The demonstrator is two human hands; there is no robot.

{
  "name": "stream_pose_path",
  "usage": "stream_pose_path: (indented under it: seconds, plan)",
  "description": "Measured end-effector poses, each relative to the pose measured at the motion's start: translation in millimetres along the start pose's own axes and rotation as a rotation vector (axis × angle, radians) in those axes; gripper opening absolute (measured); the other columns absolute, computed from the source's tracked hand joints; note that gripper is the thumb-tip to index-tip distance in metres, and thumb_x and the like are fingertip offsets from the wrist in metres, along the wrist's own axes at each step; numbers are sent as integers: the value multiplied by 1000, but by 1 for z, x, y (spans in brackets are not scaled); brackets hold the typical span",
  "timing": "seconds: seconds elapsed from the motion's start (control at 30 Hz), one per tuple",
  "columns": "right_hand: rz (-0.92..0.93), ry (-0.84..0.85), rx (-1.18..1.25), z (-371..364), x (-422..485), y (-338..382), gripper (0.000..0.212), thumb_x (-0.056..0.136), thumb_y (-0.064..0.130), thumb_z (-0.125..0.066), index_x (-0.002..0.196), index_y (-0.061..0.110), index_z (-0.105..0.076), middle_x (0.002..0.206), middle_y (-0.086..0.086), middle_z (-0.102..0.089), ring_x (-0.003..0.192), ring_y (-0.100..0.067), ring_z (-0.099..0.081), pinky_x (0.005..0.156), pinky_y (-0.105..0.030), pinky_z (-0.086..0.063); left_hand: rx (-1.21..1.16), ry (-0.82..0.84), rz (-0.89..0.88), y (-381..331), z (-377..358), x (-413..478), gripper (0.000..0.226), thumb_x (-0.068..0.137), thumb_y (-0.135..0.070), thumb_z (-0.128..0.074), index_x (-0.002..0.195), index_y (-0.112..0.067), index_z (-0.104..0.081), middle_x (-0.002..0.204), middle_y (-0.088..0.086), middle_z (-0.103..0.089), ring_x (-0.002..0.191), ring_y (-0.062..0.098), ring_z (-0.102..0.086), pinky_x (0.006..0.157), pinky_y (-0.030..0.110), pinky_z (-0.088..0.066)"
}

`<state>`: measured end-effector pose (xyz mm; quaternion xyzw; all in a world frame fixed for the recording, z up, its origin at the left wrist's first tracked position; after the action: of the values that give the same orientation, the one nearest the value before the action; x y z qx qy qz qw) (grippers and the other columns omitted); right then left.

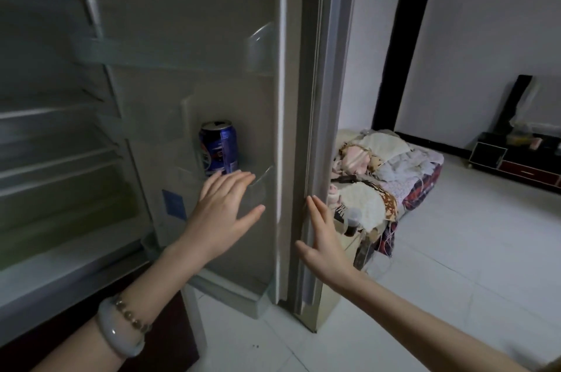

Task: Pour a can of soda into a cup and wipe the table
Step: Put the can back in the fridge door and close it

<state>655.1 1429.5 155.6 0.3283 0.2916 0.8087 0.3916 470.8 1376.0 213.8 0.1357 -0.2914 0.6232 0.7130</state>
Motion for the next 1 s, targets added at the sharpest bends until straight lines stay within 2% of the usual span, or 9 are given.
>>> stream_pose_path:
  seconds: [0.17,0.27,0.33,0.43,0.6,0.7,0.8,0.9,1.0]
  plan:
    - [131,103,-110,12,-8,1,85,84,17,-60,151,14,-8,157,-1,-5,144,-15,-7,111,-18,-7,96,-43,68,-9,7,-22,65,86,-54,-34,136,-14,-44,137,5,-49,133,17,-36,115,30,-3]
    - [315,169,-461,18,-17,0,85,83,21,-61,150,10,-11,157,-15,-7,145,-27,-7,118,-36,-13,170,-56,85,-8,18,-39,59,87,-50,-39,135,-16,-43,139,3,-48,134,16,-35,116,34,-2]
    - [495,148,-721,20,-21,-3,85,72,15,-65,147,5,-25,152,-24,-23,141,-36,-22,113,-49,-26,214,-63,109,-8,25,-50,53,90,-41,-50,136,-16,-43,140,2,-47,135,15,-34,116,35,-1]
    - [664,116,-898,23,-23,-7,80,65,11,-61,142,4,-37,145,-23,-38,136,-37,-33,110,-52,-27,290,-78,151,-6,38,-65,52,87,-26,-63,133,-14,-45,138,4,-49,134,18,-38,116,38,-2]
    - [932,39,-872,19,-37,7,59,80,11,-41,139,5,-41,147,-24,-34,139,-35,-26,113,-49,-18,373,-62,247,6,65,-98,53,85,-22,-64,134,-13,-43,139,6,-48,134,20,-38,116,40,-7]
    - [1012,-18,-751,10,-42,20,64,78,6,-44,141,1,-33,150,-22,-23,142,-33,-20,115,-46,-19,426,-57,320,15,80,-122,56,87,-25,-62,136,-13,-39,143,8,-43,135,20,-36,116,39,-7]
    - [1027,-23,-686,-5,-40,34,66,77,2,-34,143,-2,-29,150,-20,-22,142,-32,-20,115,-46,-24,440,-63,446,23,99,-143,59,89,-28,-60,140,-13,-35,144,11,-42,136,23,-34,115,39,-9]
    - [1091,0,-681,-28,-38,52,67,77,4,-27,144,-1,-26,151,-18,-19,142,-30,-17,117,-44,-18,354,-155,573,17,120,-168,61,91,-28,-57,142,-11,-30,145,13,-39,134,26,-34,114,37,-16]
    - [1202,28,-661,-58,-40,76,70,76,6,-29,145,1,-20,151,-18,-19,142,-31,-18,116,-44,-19,265,-295,598,-2,139,-195,58,91,-25,-57,142,-14,-33,145,4,-38,132,12,-31,109,30,-20]
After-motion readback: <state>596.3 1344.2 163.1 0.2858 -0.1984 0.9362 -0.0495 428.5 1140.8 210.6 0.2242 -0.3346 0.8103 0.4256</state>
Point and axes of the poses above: each hand's wrist, its own x-axis towards the middle knuckle, its own z-axis out of the back of the hand, y = z × x, the point moved 3 cm from there along x, towards the middle knuckle
